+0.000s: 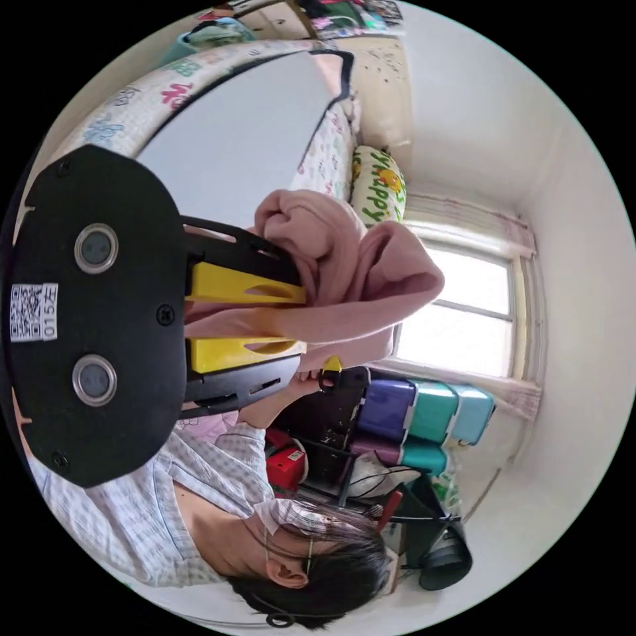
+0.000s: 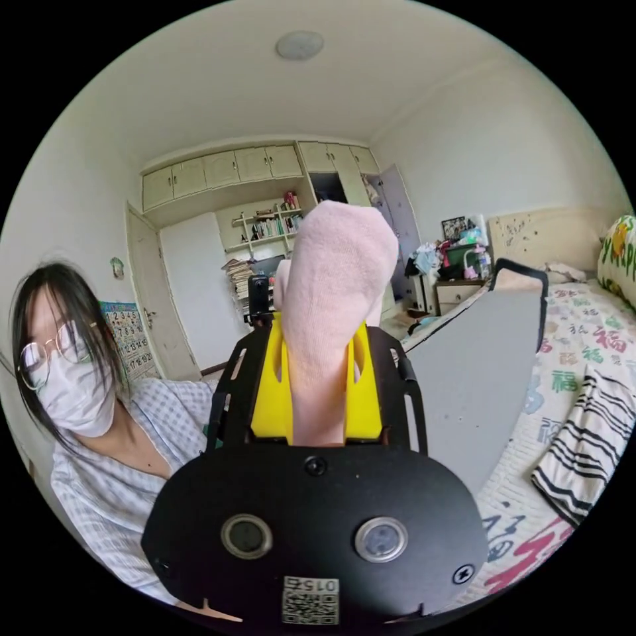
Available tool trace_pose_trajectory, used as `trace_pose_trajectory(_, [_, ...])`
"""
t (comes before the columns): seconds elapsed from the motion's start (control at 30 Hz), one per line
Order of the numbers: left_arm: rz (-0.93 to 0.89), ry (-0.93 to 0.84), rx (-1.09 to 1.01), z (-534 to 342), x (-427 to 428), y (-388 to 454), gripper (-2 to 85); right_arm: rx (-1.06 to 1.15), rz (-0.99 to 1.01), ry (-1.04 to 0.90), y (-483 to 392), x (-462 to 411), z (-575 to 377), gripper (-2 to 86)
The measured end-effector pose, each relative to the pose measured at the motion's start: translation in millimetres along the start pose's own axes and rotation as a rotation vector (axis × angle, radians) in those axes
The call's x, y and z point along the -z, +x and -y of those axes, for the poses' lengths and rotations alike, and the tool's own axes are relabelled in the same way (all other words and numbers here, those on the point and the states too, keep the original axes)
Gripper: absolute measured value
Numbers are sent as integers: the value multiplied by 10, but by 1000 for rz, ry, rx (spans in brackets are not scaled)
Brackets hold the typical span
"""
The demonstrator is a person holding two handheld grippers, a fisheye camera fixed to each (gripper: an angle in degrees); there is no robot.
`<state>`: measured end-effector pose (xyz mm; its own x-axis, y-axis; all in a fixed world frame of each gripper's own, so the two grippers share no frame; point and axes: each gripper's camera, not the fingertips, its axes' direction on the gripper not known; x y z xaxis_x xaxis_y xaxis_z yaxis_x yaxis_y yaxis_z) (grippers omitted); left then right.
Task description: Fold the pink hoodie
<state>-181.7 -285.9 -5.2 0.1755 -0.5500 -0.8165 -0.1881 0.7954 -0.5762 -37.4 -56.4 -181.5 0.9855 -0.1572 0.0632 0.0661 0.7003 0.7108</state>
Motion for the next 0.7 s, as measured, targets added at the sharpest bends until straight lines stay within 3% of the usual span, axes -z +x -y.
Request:
trace_pose_trajectory(0.17, [-192, 56, -102, 421, -1216, 374, 71, 44, -179, 101, -428, 1511, 148, 127])
trace_pose_trajectory(0.4, [-460, 82, -111, 938, -2970, 505, 69, 74, -493, 139, -759, 2947, 334, 125])
trace_pose_trajectory(0.57, [-626, 85, -62, 1340, -4340, 412, 69, 35, -680, 153, -537, 3770, 572, 126])
trace_pose_trajectory(0.7, [-638, 78, 0, 1716, -5305, 143, 71, -70, -820, 153, 55, 4218, 880, 126])
